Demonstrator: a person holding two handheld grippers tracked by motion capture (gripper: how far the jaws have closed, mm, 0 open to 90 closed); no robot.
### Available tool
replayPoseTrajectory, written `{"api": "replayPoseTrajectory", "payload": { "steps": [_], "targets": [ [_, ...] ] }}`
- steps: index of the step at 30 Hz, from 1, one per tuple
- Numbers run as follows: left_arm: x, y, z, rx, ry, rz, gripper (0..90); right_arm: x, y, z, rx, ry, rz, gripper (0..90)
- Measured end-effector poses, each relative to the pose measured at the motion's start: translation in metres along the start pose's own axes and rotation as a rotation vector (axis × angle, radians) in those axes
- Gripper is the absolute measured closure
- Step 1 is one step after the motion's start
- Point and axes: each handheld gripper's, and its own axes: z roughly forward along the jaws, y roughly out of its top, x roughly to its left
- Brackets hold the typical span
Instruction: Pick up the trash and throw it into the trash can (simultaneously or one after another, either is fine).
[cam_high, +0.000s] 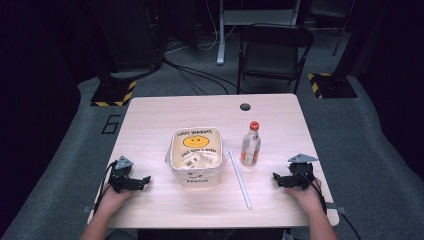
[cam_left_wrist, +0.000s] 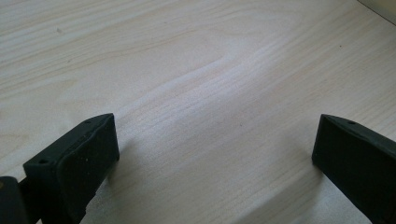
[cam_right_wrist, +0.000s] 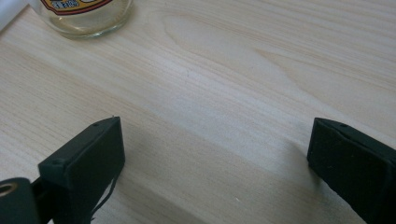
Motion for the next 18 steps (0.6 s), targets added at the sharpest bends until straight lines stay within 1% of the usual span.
{"api": "replayPoseTrajectory", "payload": {
  "steps": [6,8,9,10,12,14,15,16,18],
  "targets": [
    [-0.0008,-0.0008,-0.0001,-0.004,0.001,-0.007,0.4,-0.0003,0.0003,0.0002,0.0,0.002,0.0,3.6],
    [-0.0009,-0.0008,-0.0001,-0.004,0.001,-0.008,0.4,0.0006,0.0003,-0.001,-0.004,-0.006,0.006,8.6],
    [-0.0009,-0.0008,-0.0001,-0.004,0.0,-0.008,0.4,0.0009,0.0006,-0.002,-0.006,-0.005,0.003,12.8],
    [-0.0009,-0.0008,-0.0001,-0.004,0.0,-0.008,0.4,0.0014,0.0009,-0.0035,-0.005,0.008,0.002,15.3],
    [-0.0008,-0.0008,-0.0001,-0.004,0.001,-0.007,0.4,0.0015,0.0011,-0.0036,-0.004,0.005,0.0,15.6],
    [-0.0008,-0.0007,-0.0001,-0.004,0.001,-0.008,0.4,0.0018,0.0019,-0.0048,-0.003,0.007,0.004,21.7],
    [-0.0008,-0.0007,-0.0001,-0.004,0.001,-0.008,0.3,0.0018,0.0019,-0.0048,-0.003,0.007,0.004,21.7],
    [-0.0008,-0.0007,-0.0001,-0.004,0.001,-0.008,0.4,0.0014,0.0024,-0.0056,-0.001,0.003,0.005,25.3],
    [-0.0003,-0.0003,-0.0001,-0.001,-0.001,-0.004,0.4,0.0016,0.004,-0.0067,0.012,-0.002,0.006,29.1]
  ]
}}
